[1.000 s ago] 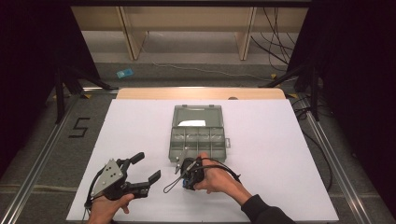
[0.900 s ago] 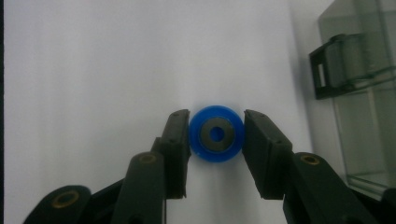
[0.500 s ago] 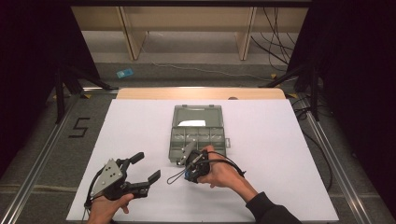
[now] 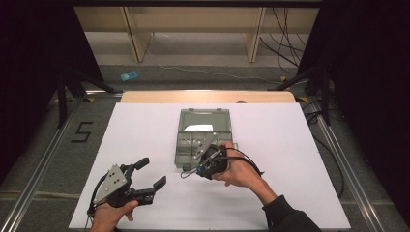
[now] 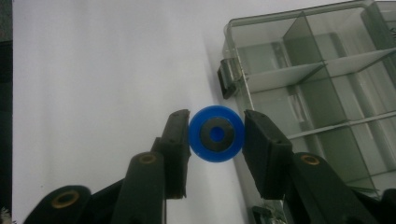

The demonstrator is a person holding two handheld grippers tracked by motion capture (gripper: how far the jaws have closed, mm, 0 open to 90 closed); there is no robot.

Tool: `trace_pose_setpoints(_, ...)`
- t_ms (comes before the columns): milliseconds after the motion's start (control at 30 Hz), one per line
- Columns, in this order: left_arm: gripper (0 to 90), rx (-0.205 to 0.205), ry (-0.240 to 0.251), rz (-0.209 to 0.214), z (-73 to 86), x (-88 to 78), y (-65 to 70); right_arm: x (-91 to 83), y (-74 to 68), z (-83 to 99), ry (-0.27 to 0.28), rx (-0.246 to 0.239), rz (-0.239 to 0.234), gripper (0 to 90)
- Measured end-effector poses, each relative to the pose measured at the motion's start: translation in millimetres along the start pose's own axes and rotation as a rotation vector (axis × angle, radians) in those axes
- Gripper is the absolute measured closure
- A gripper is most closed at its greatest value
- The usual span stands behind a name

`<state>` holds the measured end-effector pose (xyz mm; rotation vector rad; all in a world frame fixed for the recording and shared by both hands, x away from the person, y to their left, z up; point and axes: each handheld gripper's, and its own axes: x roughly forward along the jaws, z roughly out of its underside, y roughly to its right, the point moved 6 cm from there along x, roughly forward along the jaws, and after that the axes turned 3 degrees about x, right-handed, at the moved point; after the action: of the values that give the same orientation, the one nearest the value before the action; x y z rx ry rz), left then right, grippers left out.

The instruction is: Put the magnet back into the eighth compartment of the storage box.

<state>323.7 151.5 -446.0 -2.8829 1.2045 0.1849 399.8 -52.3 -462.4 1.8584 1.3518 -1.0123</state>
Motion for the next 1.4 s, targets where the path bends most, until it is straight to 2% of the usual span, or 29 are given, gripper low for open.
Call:
trace_pose_setpoints(633,16.4,-0.002,0.002,0.000,-0.2,0.0,0.0,-17.4,13.5,3.0,0.043,0.024,0.036,62.3)
trace_pose_setpoints(933,16.4,0.001,0.002,0.001,-0.6,-0.6,-0.4,-27.6,24.0,7.7,0.044,0.039,0.078,62.4)
trace_pose_setpoints(1400,16.4,0.000,0.002,0.001,-0.6,-0.5,-0.3,-39.3,44.4,21.1,0.049,0.089,0.134,62.3)
